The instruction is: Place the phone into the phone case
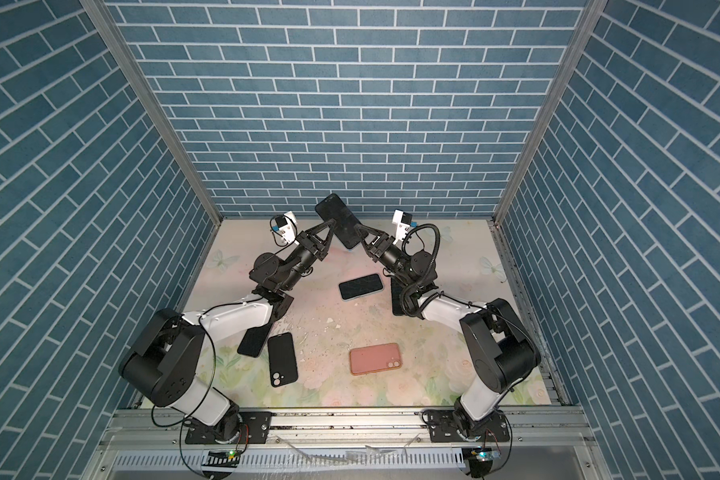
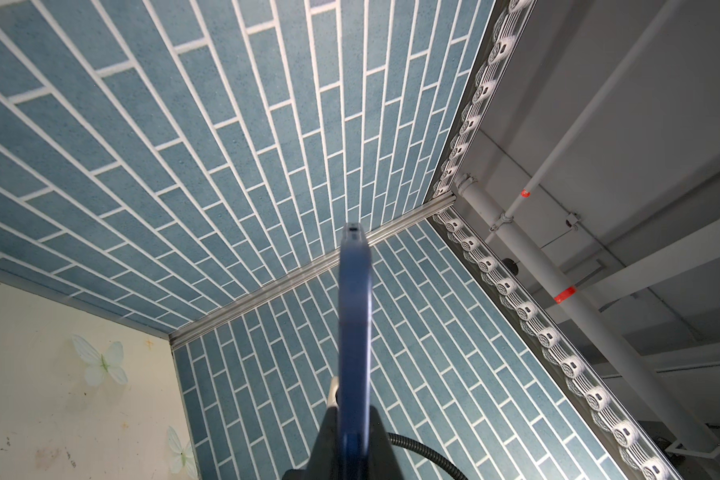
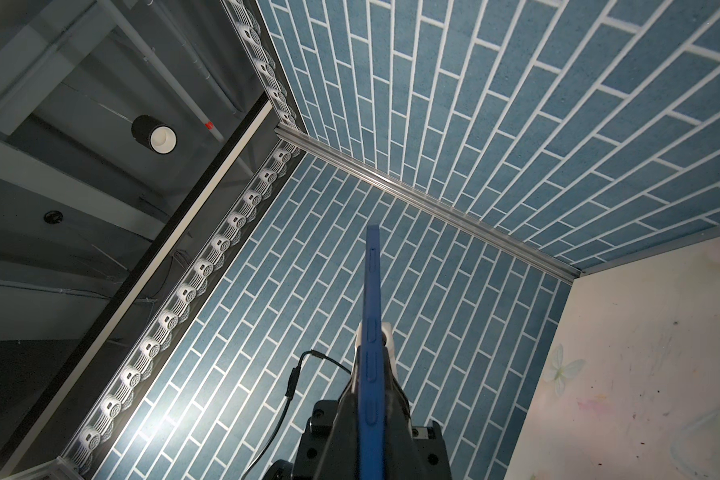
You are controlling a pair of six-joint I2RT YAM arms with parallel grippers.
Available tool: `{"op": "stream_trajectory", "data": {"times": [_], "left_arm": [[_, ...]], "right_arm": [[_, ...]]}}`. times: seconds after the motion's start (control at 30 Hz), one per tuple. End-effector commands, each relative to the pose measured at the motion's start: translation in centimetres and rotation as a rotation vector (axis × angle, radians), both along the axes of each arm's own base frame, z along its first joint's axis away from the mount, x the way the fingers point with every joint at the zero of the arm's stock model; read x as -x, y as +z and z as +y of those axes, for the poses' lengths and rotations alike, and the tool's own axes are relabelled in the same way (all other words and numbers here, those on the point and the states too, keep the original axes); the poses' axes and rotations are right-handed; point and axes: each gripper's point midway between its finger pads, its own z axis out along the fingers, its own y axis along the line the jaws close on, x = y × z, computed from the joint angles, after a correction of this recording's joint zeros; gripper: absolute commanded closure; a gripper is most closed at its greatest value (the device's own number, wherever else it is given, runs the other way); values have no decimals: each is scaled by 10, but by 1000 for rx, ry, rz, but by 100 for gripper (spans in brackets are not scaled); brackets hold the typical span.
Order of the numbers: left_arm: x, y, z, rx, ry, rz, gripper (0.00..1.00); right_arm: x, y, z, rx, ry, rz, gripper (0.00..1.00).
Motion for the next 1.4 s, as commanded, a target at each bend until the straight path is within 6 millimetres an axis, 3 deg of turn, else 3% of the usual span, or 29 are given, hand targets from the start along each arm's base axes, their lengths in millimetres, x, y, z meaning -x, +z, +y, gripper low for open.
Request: {"op": "stream_trajectory", "data": {"times": [0.0,0.07,0.2,0.33,0.43,0.57,0.7,0.83,0.97,1.27,1.37], "left_arm": [[8,-1,-15,-22,-58,-13,100],[8,-1,-18,-33,-67,-8,97],[12,-2,-24,-85,-100,-7,76],[20,-19,-22,-251,-88,51,52],[30,-46,-9,-466,-42,132,44],[58,-84,22,-820,13,292,44],[105,-128,43,-1128,-38,461,47],[162,-182,30,-1302,-232,599,49],[205,-229,9,-1393,-403,704,49],[244,-294,-36,-1453,-589,807,51],[250,-314,-42,-1474,-606,844,53]], "right_arm": [[7,32,-2,-70,7,-89,97],[6,32,-3,-68,6,-94,100],[6,33,-11,-43,-6,-121,100],[0,26,-32,7,-61,-109,100],[-3,21,-51,62,-113,-103,100],[-2,6,-75,198,-185,-76,100],[13,-14,-99,443,-283,-67,100],[32,-38,-133,704,-423,-37,100],[52,-45,-149,780,-464,-42,100],[82,-45,-155,789,-435,-65,100],[89,-40,-157,783,-434,-79,100]]}}
